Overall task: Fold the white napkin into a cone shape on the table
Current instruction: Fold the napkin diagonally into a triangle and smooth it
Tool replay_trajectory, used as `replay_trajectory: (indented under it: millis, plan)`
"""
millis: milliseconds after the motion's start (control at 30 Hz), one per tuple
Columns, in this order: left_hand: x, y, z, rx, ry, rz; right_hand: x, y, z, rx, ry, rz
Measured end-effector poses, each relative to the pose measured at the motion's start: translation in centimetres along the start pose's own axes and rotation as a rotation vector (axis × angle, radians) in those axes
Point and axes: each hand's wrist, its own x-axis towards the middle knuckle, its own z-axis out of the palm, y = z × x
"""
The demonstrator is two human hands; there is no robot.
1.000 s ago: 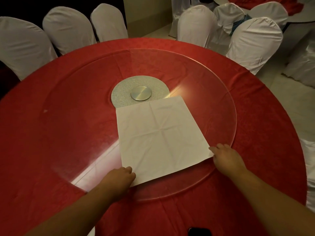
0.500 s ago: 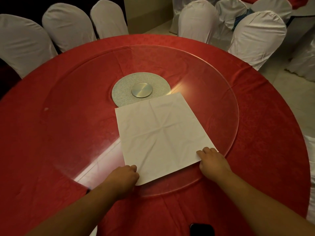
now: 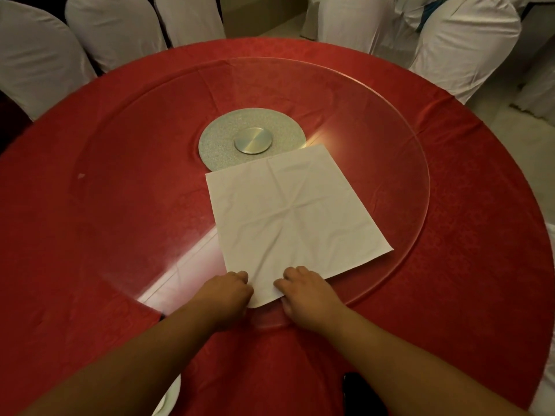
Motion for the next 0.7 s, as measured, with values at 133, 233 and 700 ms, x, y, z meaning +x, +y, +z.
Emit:
replay_trajectory:
  millis: [133, 233, 700]
  plan:
    - [0.2, -0.5, -0.5, -0.069, 0.024, 0.013, 1.4, -2.5, 0.3, -0.005, 0.012, -0.001]
    - [0.1, -1.1, -0.8, -0.12, 0.025, 0.026, 1.8, -3.7, 0.5, -0.029, 0.017, 0.053]
    - [4.9, -2.8, -4.4, -0.541, 0.177, -0.083, 1.7, -0.3, 0.4, 0.14, 0.128, 0.031]
